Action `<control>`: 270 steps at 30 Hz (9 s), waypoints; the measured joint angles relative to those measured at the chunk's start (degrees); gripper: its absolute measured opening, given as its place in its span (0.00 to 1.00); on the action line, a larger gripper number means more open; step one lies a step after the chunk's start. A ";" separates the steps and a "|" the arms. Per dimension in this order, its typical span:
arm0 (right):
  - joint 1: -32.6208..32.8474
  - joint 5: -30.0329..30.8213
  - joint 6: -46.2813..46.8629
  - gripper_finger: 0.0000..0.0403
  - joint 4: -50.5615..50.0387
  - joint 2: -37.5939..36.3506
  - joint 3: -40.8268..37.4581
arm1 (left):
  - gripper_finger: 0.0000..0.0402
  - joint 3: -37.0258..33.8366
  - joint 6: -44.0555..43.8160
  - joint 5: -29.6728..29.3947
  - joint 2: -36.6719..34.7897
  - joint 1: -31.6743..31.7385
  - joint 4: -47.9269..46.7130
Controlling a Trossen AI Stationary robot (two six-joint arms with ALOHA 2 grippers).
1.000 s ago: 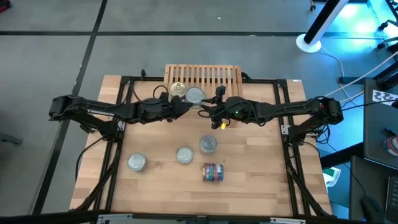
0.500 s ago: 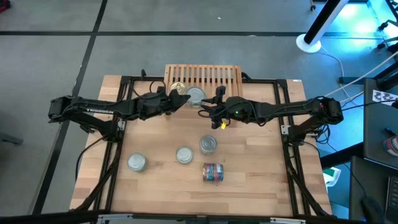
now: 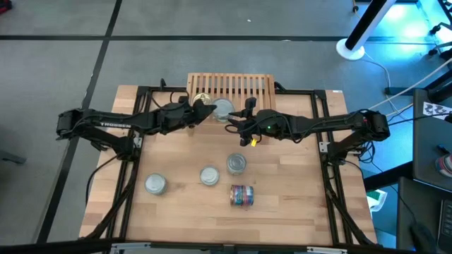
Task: Stack canned seafood by type on shelf
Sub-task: Stack the green tuna can on top of the other green tuna can on the shelf, then put the green tuna can on the shelf
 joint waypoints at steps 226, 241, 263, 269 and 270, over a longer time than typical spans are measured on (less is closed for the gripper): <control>1.49 -32.94 99.49 0.67 3.80 -5.25 -29.77 | 0.36 -0.02 1.27 11.38 28.17 -17.70 8.69; 1.49 -32.85 99.49 0.67 3.75 -5.25 -29.77 | 0.18 0.02 -0.45 12.12 28.10 -17.70 7.27; 1.55 -35.23 108.15 0.67 4.81 -5.25 -29.75 | 0.00 -0.17 -0.21 12.43 28.25 -17.70 6.28; 1.53 -35.64 109.57 0.67 8.82 -5.25 -29.52 | 0.01 -0.15 -0.21 12.40 28.25 -17.70 6.60; 1.53 -35.91 110.67 0.67 9.54 -5.25 -29.49 | 0.01 -0.15 -0.24 12.40 28.25 -17.70 6.64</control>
